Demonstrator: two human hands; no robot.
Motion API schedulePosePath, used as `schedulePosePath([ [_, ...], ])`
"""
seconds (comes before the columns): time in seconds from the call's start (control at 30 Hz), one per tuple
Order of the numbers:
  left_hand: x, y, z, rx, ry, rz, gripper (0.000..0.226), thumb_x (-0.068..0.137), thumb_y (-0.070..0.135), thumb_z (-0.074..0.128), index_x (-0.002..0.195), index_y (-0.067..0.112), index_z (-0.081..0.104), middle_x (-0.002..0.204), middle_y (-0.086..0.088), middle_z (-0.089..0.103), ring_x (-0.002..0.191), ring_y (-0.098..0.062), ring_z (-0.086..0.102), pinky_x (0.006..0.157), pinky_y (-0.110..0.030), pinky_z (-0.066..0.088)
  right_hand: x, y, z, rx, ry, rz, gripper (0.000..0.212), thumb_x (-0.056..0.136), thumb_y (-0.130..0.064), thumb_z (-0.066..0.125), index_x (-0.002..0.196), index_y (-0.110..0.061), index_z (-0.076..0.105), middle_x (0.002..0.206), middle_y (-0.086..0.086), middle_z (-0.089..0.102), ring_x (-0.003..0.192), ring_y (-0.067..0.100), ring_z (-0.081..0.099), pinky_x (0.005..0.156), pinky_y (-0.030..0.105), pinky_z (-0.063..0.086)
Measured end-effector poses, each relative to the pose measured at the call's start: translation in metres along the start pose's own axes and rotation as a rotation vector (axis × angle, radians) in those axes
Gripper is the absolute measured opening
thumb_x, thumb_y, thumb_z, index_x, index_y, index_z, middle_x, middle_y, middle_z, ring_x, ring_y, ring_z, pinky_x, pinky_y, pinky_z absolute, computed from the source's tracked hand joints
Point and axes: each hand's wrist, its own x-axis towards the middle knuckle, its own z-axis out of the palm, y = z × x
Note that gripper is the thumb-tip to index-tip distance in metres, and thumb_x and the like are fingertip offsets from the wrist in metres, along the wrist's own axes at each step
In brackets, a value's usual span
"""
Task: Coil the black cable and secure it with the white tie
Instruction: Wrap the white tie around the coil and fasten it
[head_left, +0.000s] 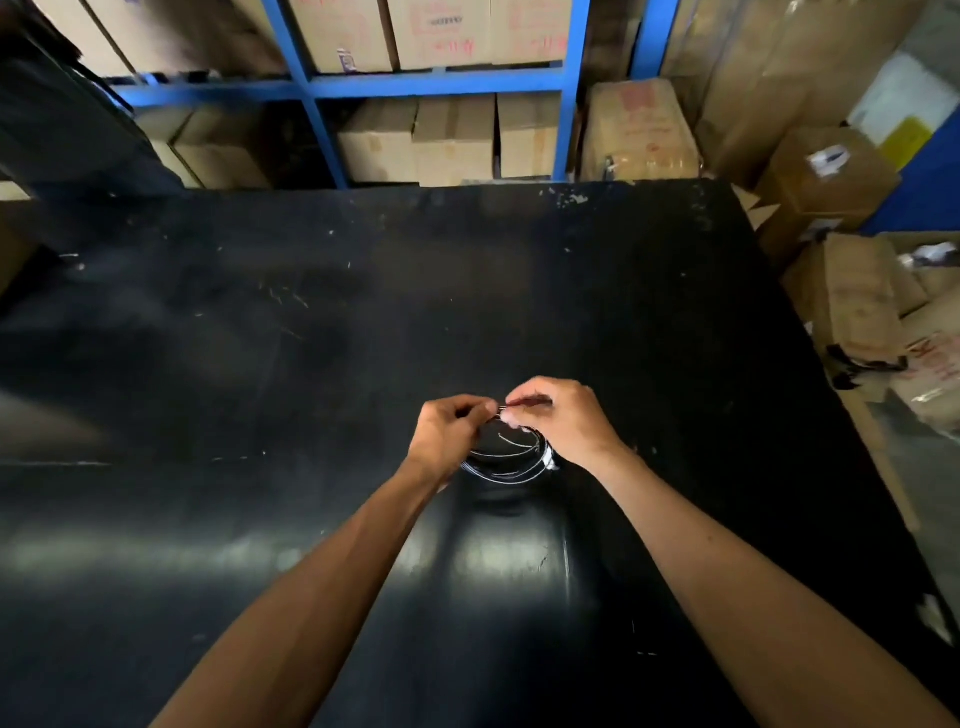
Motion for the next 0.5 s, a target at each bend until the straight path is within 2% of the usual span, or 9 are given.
schedulePosePath([
  [0.07,0.013,-0.007,-0.008,0.027,0.047,-0.019,0.009,0.09,0.013,0.069,0.085,0.014,0.076,0.059,0.002,0.061,0.05,-0.011,0.042,0.051,-0.022,0.038,0.012,0.019,0.001,0.106,0.024,0.116,0.025,0.079,-0.034,0.081,0.099,-0.019,0.075,0.094,-0.004,0.078,0.084,0.007,0.075,0.081,0.02,0.057],
  [0.13,0.025,-0.014,-0.021,0.059,0.094,-0.025,0.009,0.09,0.015,0.07,0.084,0.016,0.076,0.051,0.011,0.059,0.044,-0.004,0.043,0.051,-0.022,0.038,0.017,0.042,-0.005,0.01,0.089,0.23,0.026,0.084,-0.039,0.074,0.102,-0.02,0.073,0.098,-0.008,0.075,0.088,0.007,0.071,0.08,0.019,0.052],
  [0.2,0.033,-0.018,-0.035,0.093,0.14,-0.019,0.008,0.09,0.016,0.069,0.089,0.013,0.077,0.054,0.015,0.063,0.042,0.003,0.049,0.056,-0.021,0.041,0.015,0.067,-0.007,-0.253,0.07,0.301,0.024,0.082,-0.04,0.07,0.086,-0.016,0.073,0.093,-0.006,0.072,0.087,0.014,0.067,0.076,0.027,0.051],
  [0.23,0.035,-0.02,-0.039,0.101,0.16,-0.015,0.01,0.091,0.017,0.069,0.092,0.011,0.077,0.059,0.014,0.065,0.043,0.004,0.051,0.059,-0.022,0.042,0.012,0.077,-0.004,-0.374,0.011,0.324,0.031,0.078,-0.044,0.068,0.075,-0.013,0.07,0.088,-0.004,0.07,0.084,0.02,0.066,0.072,0.031,0.052],
  [0.3,0.038,-0.023,-0.043,0.101,0.184,-0.008,0.013,0.091,0.017,0.069,0.095,0.008,0.077,0.063,0.01,0.065,0.045,0.005,0.053,0.063,-0.024,0.043,0.004,0.089,0.007,-0.492,-0.095,0.366,0.035,0.07,-0.05,0.069,0.067,-0.016,0.069,0.081,0.0,0.07,0.08,0.026,0.066,0.064,0.032,0.05],
  [0.4,0.037,-0.023,-0.039,0.122,0.181,-0.005,0.015,0.091,0.018,0.069,0.097,0.008,0.077,0.063,0.008,0.065,0.042,0.005,0.05,0.06,-0.023,0.041,0.0,0.094,0.019,-0.487,-0.08,0.369,0.018,0.076,-0.039,0.072,0.086,-0.026,0.08,0.093,0.003,0.076,0.091,0.028,0.07,0.072,0.033,0.057],
  [0.5,0.03,-0.02,-0.036,0.142,0.172,0.011,0.014,0.092,0.017,0.068,0.096,0.007,0.077,0.06,0.009,0.061,0.038,0.004,0.046,0.055,-0.021,0.039,-0.006,0.08,0.02,-0.414,-0.006,0.25,0.02,0.086,-0.038,0.066,0.094,-0.023,0.078,0.102,0.002,0.072,0.097,0.025,0.065,0.082,0.032,0.051],
])
